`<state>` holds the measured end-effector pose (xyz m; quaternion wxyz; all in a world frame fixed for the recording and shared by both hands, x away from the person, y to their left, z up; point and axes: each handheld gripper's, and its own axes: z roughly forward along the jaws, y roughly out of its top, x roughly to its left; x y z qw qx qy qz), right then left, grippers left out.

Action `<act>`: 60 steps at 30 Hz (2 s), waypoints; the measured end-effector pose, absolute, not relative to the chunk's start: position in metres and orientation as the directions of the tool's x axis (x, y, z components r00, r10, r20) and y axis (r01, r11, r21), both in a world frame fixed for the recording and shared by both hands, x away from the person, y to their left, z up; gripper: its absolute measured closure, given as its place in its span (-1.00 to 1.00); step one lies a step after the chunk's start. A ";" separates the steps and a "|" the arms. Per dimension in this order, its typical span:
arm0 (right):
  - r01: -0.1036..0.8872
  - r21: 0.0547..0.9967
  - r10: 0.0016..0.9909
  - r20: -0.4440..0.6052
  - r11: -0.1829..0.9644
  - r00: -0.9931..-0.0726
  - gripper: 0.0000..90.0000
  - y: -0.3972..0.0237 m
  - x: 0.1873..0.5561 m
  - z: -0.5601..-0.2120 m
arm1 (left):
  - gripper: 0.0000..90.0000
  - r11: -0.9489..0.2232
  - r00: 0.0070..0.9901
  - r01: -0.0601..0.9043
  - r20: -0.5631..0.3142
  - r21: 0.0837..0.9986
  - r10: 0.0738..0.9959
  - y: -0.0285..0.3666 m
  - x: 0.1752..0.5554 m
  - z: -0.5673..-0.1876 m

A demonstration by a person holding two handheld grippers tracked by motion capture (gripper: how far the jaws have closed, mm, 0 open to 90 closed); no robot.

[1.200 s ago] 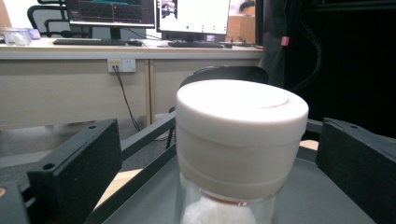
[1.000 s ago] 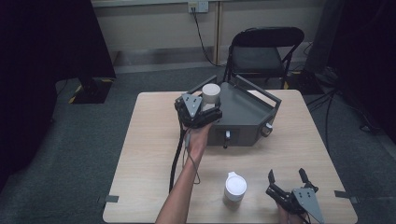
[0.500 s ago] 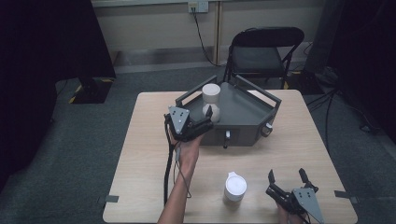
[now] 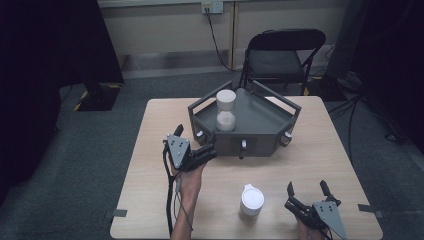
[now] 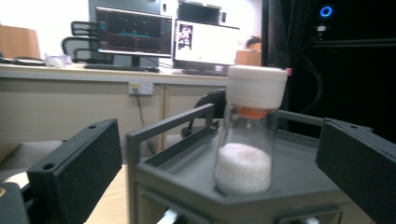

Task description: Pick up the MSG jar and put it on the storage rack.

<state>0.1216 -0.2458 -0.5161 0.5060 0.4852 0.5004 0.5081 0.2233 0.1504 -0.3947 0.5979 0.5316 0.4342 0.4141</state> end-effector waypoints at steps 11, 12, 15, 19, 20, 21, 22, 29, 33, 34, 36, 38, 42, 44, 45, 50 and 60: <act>-0.028 1.000 1.000 -0.012 0.012 -0.009 -0.98 -0.244 0.122 -0.516 | -1.00 0.061 0.234 -0.034 -0.051 0.998 0.971 0.143 0.186 -0.428; -0.028 1.000 1.000 -0.012 0.012 -0.009 -0.98 -0.244 0.122 -0.516 | -1.00 0.061 0.234 -0.034 -0.051 0.998 0.971 0.143 0.186 -0.428; -0.029 1.000 1.000 -0.012 0.012 -0.009 -0.98 -0.244 0.122 -0.516 | -1.00 0.079 0.227 -0.013 -0.074 0.997 0.971 0.145 0.177 -0.434; -0.029 1.000 1.000 -0.013 0.012 -0.007 -0.98 -0.244 0.122 -0.516 | -1.00 0.065 0.221 0.000 -0.063 0.998 0.973 0.143 0.166 -0.445; -0.029 1.000 1.000 -0.013 0.013 -0.007 -0.98 -0.244 0.122 -0.516 | -1.00 0.063 0.212 0.005 -0.063 0.998 0.975 0.142 0.163 -0.448; -0.028 1.000 1.000 -0.013 0.012 -0.007 -0.98 -0.244 0.122 -0.516 | -1.00 0.058 0.212 0.003 -0.058 0.998 0.976 0.142 0.162 -0.450; -0.029 1.000 1.000 -0.013 0.013 -0.007 -0.98 -0.244 0.122 -0.516 | -1.00 0.051 0.213 0.001 -0.050 0.999 0.976 0.141 0.160 -0.453; -0.029 1.000 1.000 -0.013 0.013 -0.007 -0.98 -0.244 0.122 -0.516 | -0.98 0.024 0.205 0.018 -0.028 1.000 0.978 0.138 0.151 -0.467; -0.029 1.000 1.000 -0.013 0.013 -0.005 -0.98 -0.244 0.122 -0.516 | -0.99 0.016 0.207 0.023 -0.020 1.000 0.978 0.139 0.148 -0.476; -0.029 1.000 1.000 -0.013 0.013 -0.004 -0.98 -0.243 0.122 -0.516 | -0.99 0.012 0.204 0.018 -0.016 1.000 0.979 0.138 0.147 -0.479; -0.029 0.999 1.000 -0.013 0.013 -0.003 -0.98 -0.243 0.122 -0.516 | -0.99 0.018 0.205 0.018 -0.022 1.000 0.979 0.139 0.146 -0.482; -0.029 1.000 1.000 -0.013 0.013 -0.001 -0.98 -0.243 0.122 -0.516 | -0.99 0.020 0.201 0.028 -0.026 0.999 0.979 0.140 0.145 -0.483; -0.029 1.000 1.000 -0.013 0.013 0.003 -0.98 -0.242 0.122 -0.516 | -0.99 0.031 0.198 0.026 -0.036 0.999 0.980 0.142 0.139 -0.489; -0.029 0.999 1.000 -0.014 0.014 0.003 -0.98 -0.242 0.121 -0.516 | -1.00 0.022 0.202 0.038 -0.029 0.999 0.979 0.141 0.139 -0.492; -0.029 0.999 1.000 -0.013 0.013 0.003 -0.98 -0.242 0.122 -0.516 | -1.00 0.018 0.202 0.038 -0.026 0.999 0.979 0.141 0.139 -0.494; -0.029 0.999 1.000 -0.013 0.013 0.004 -0.98 -0.242 0.122 -0.516 | -1.00 0.008 0.205 0.039 -0.016 0.999 0.979 0.139 0.139 -0.500; -0.030 0.999 1.000 -0.013 0.014 0.004 -0.98 -0.242 0.121 -0.516 | -1.00 0.002 0.194 0.037 -0.009 0.999 0.981 0.140 0.140 -0.508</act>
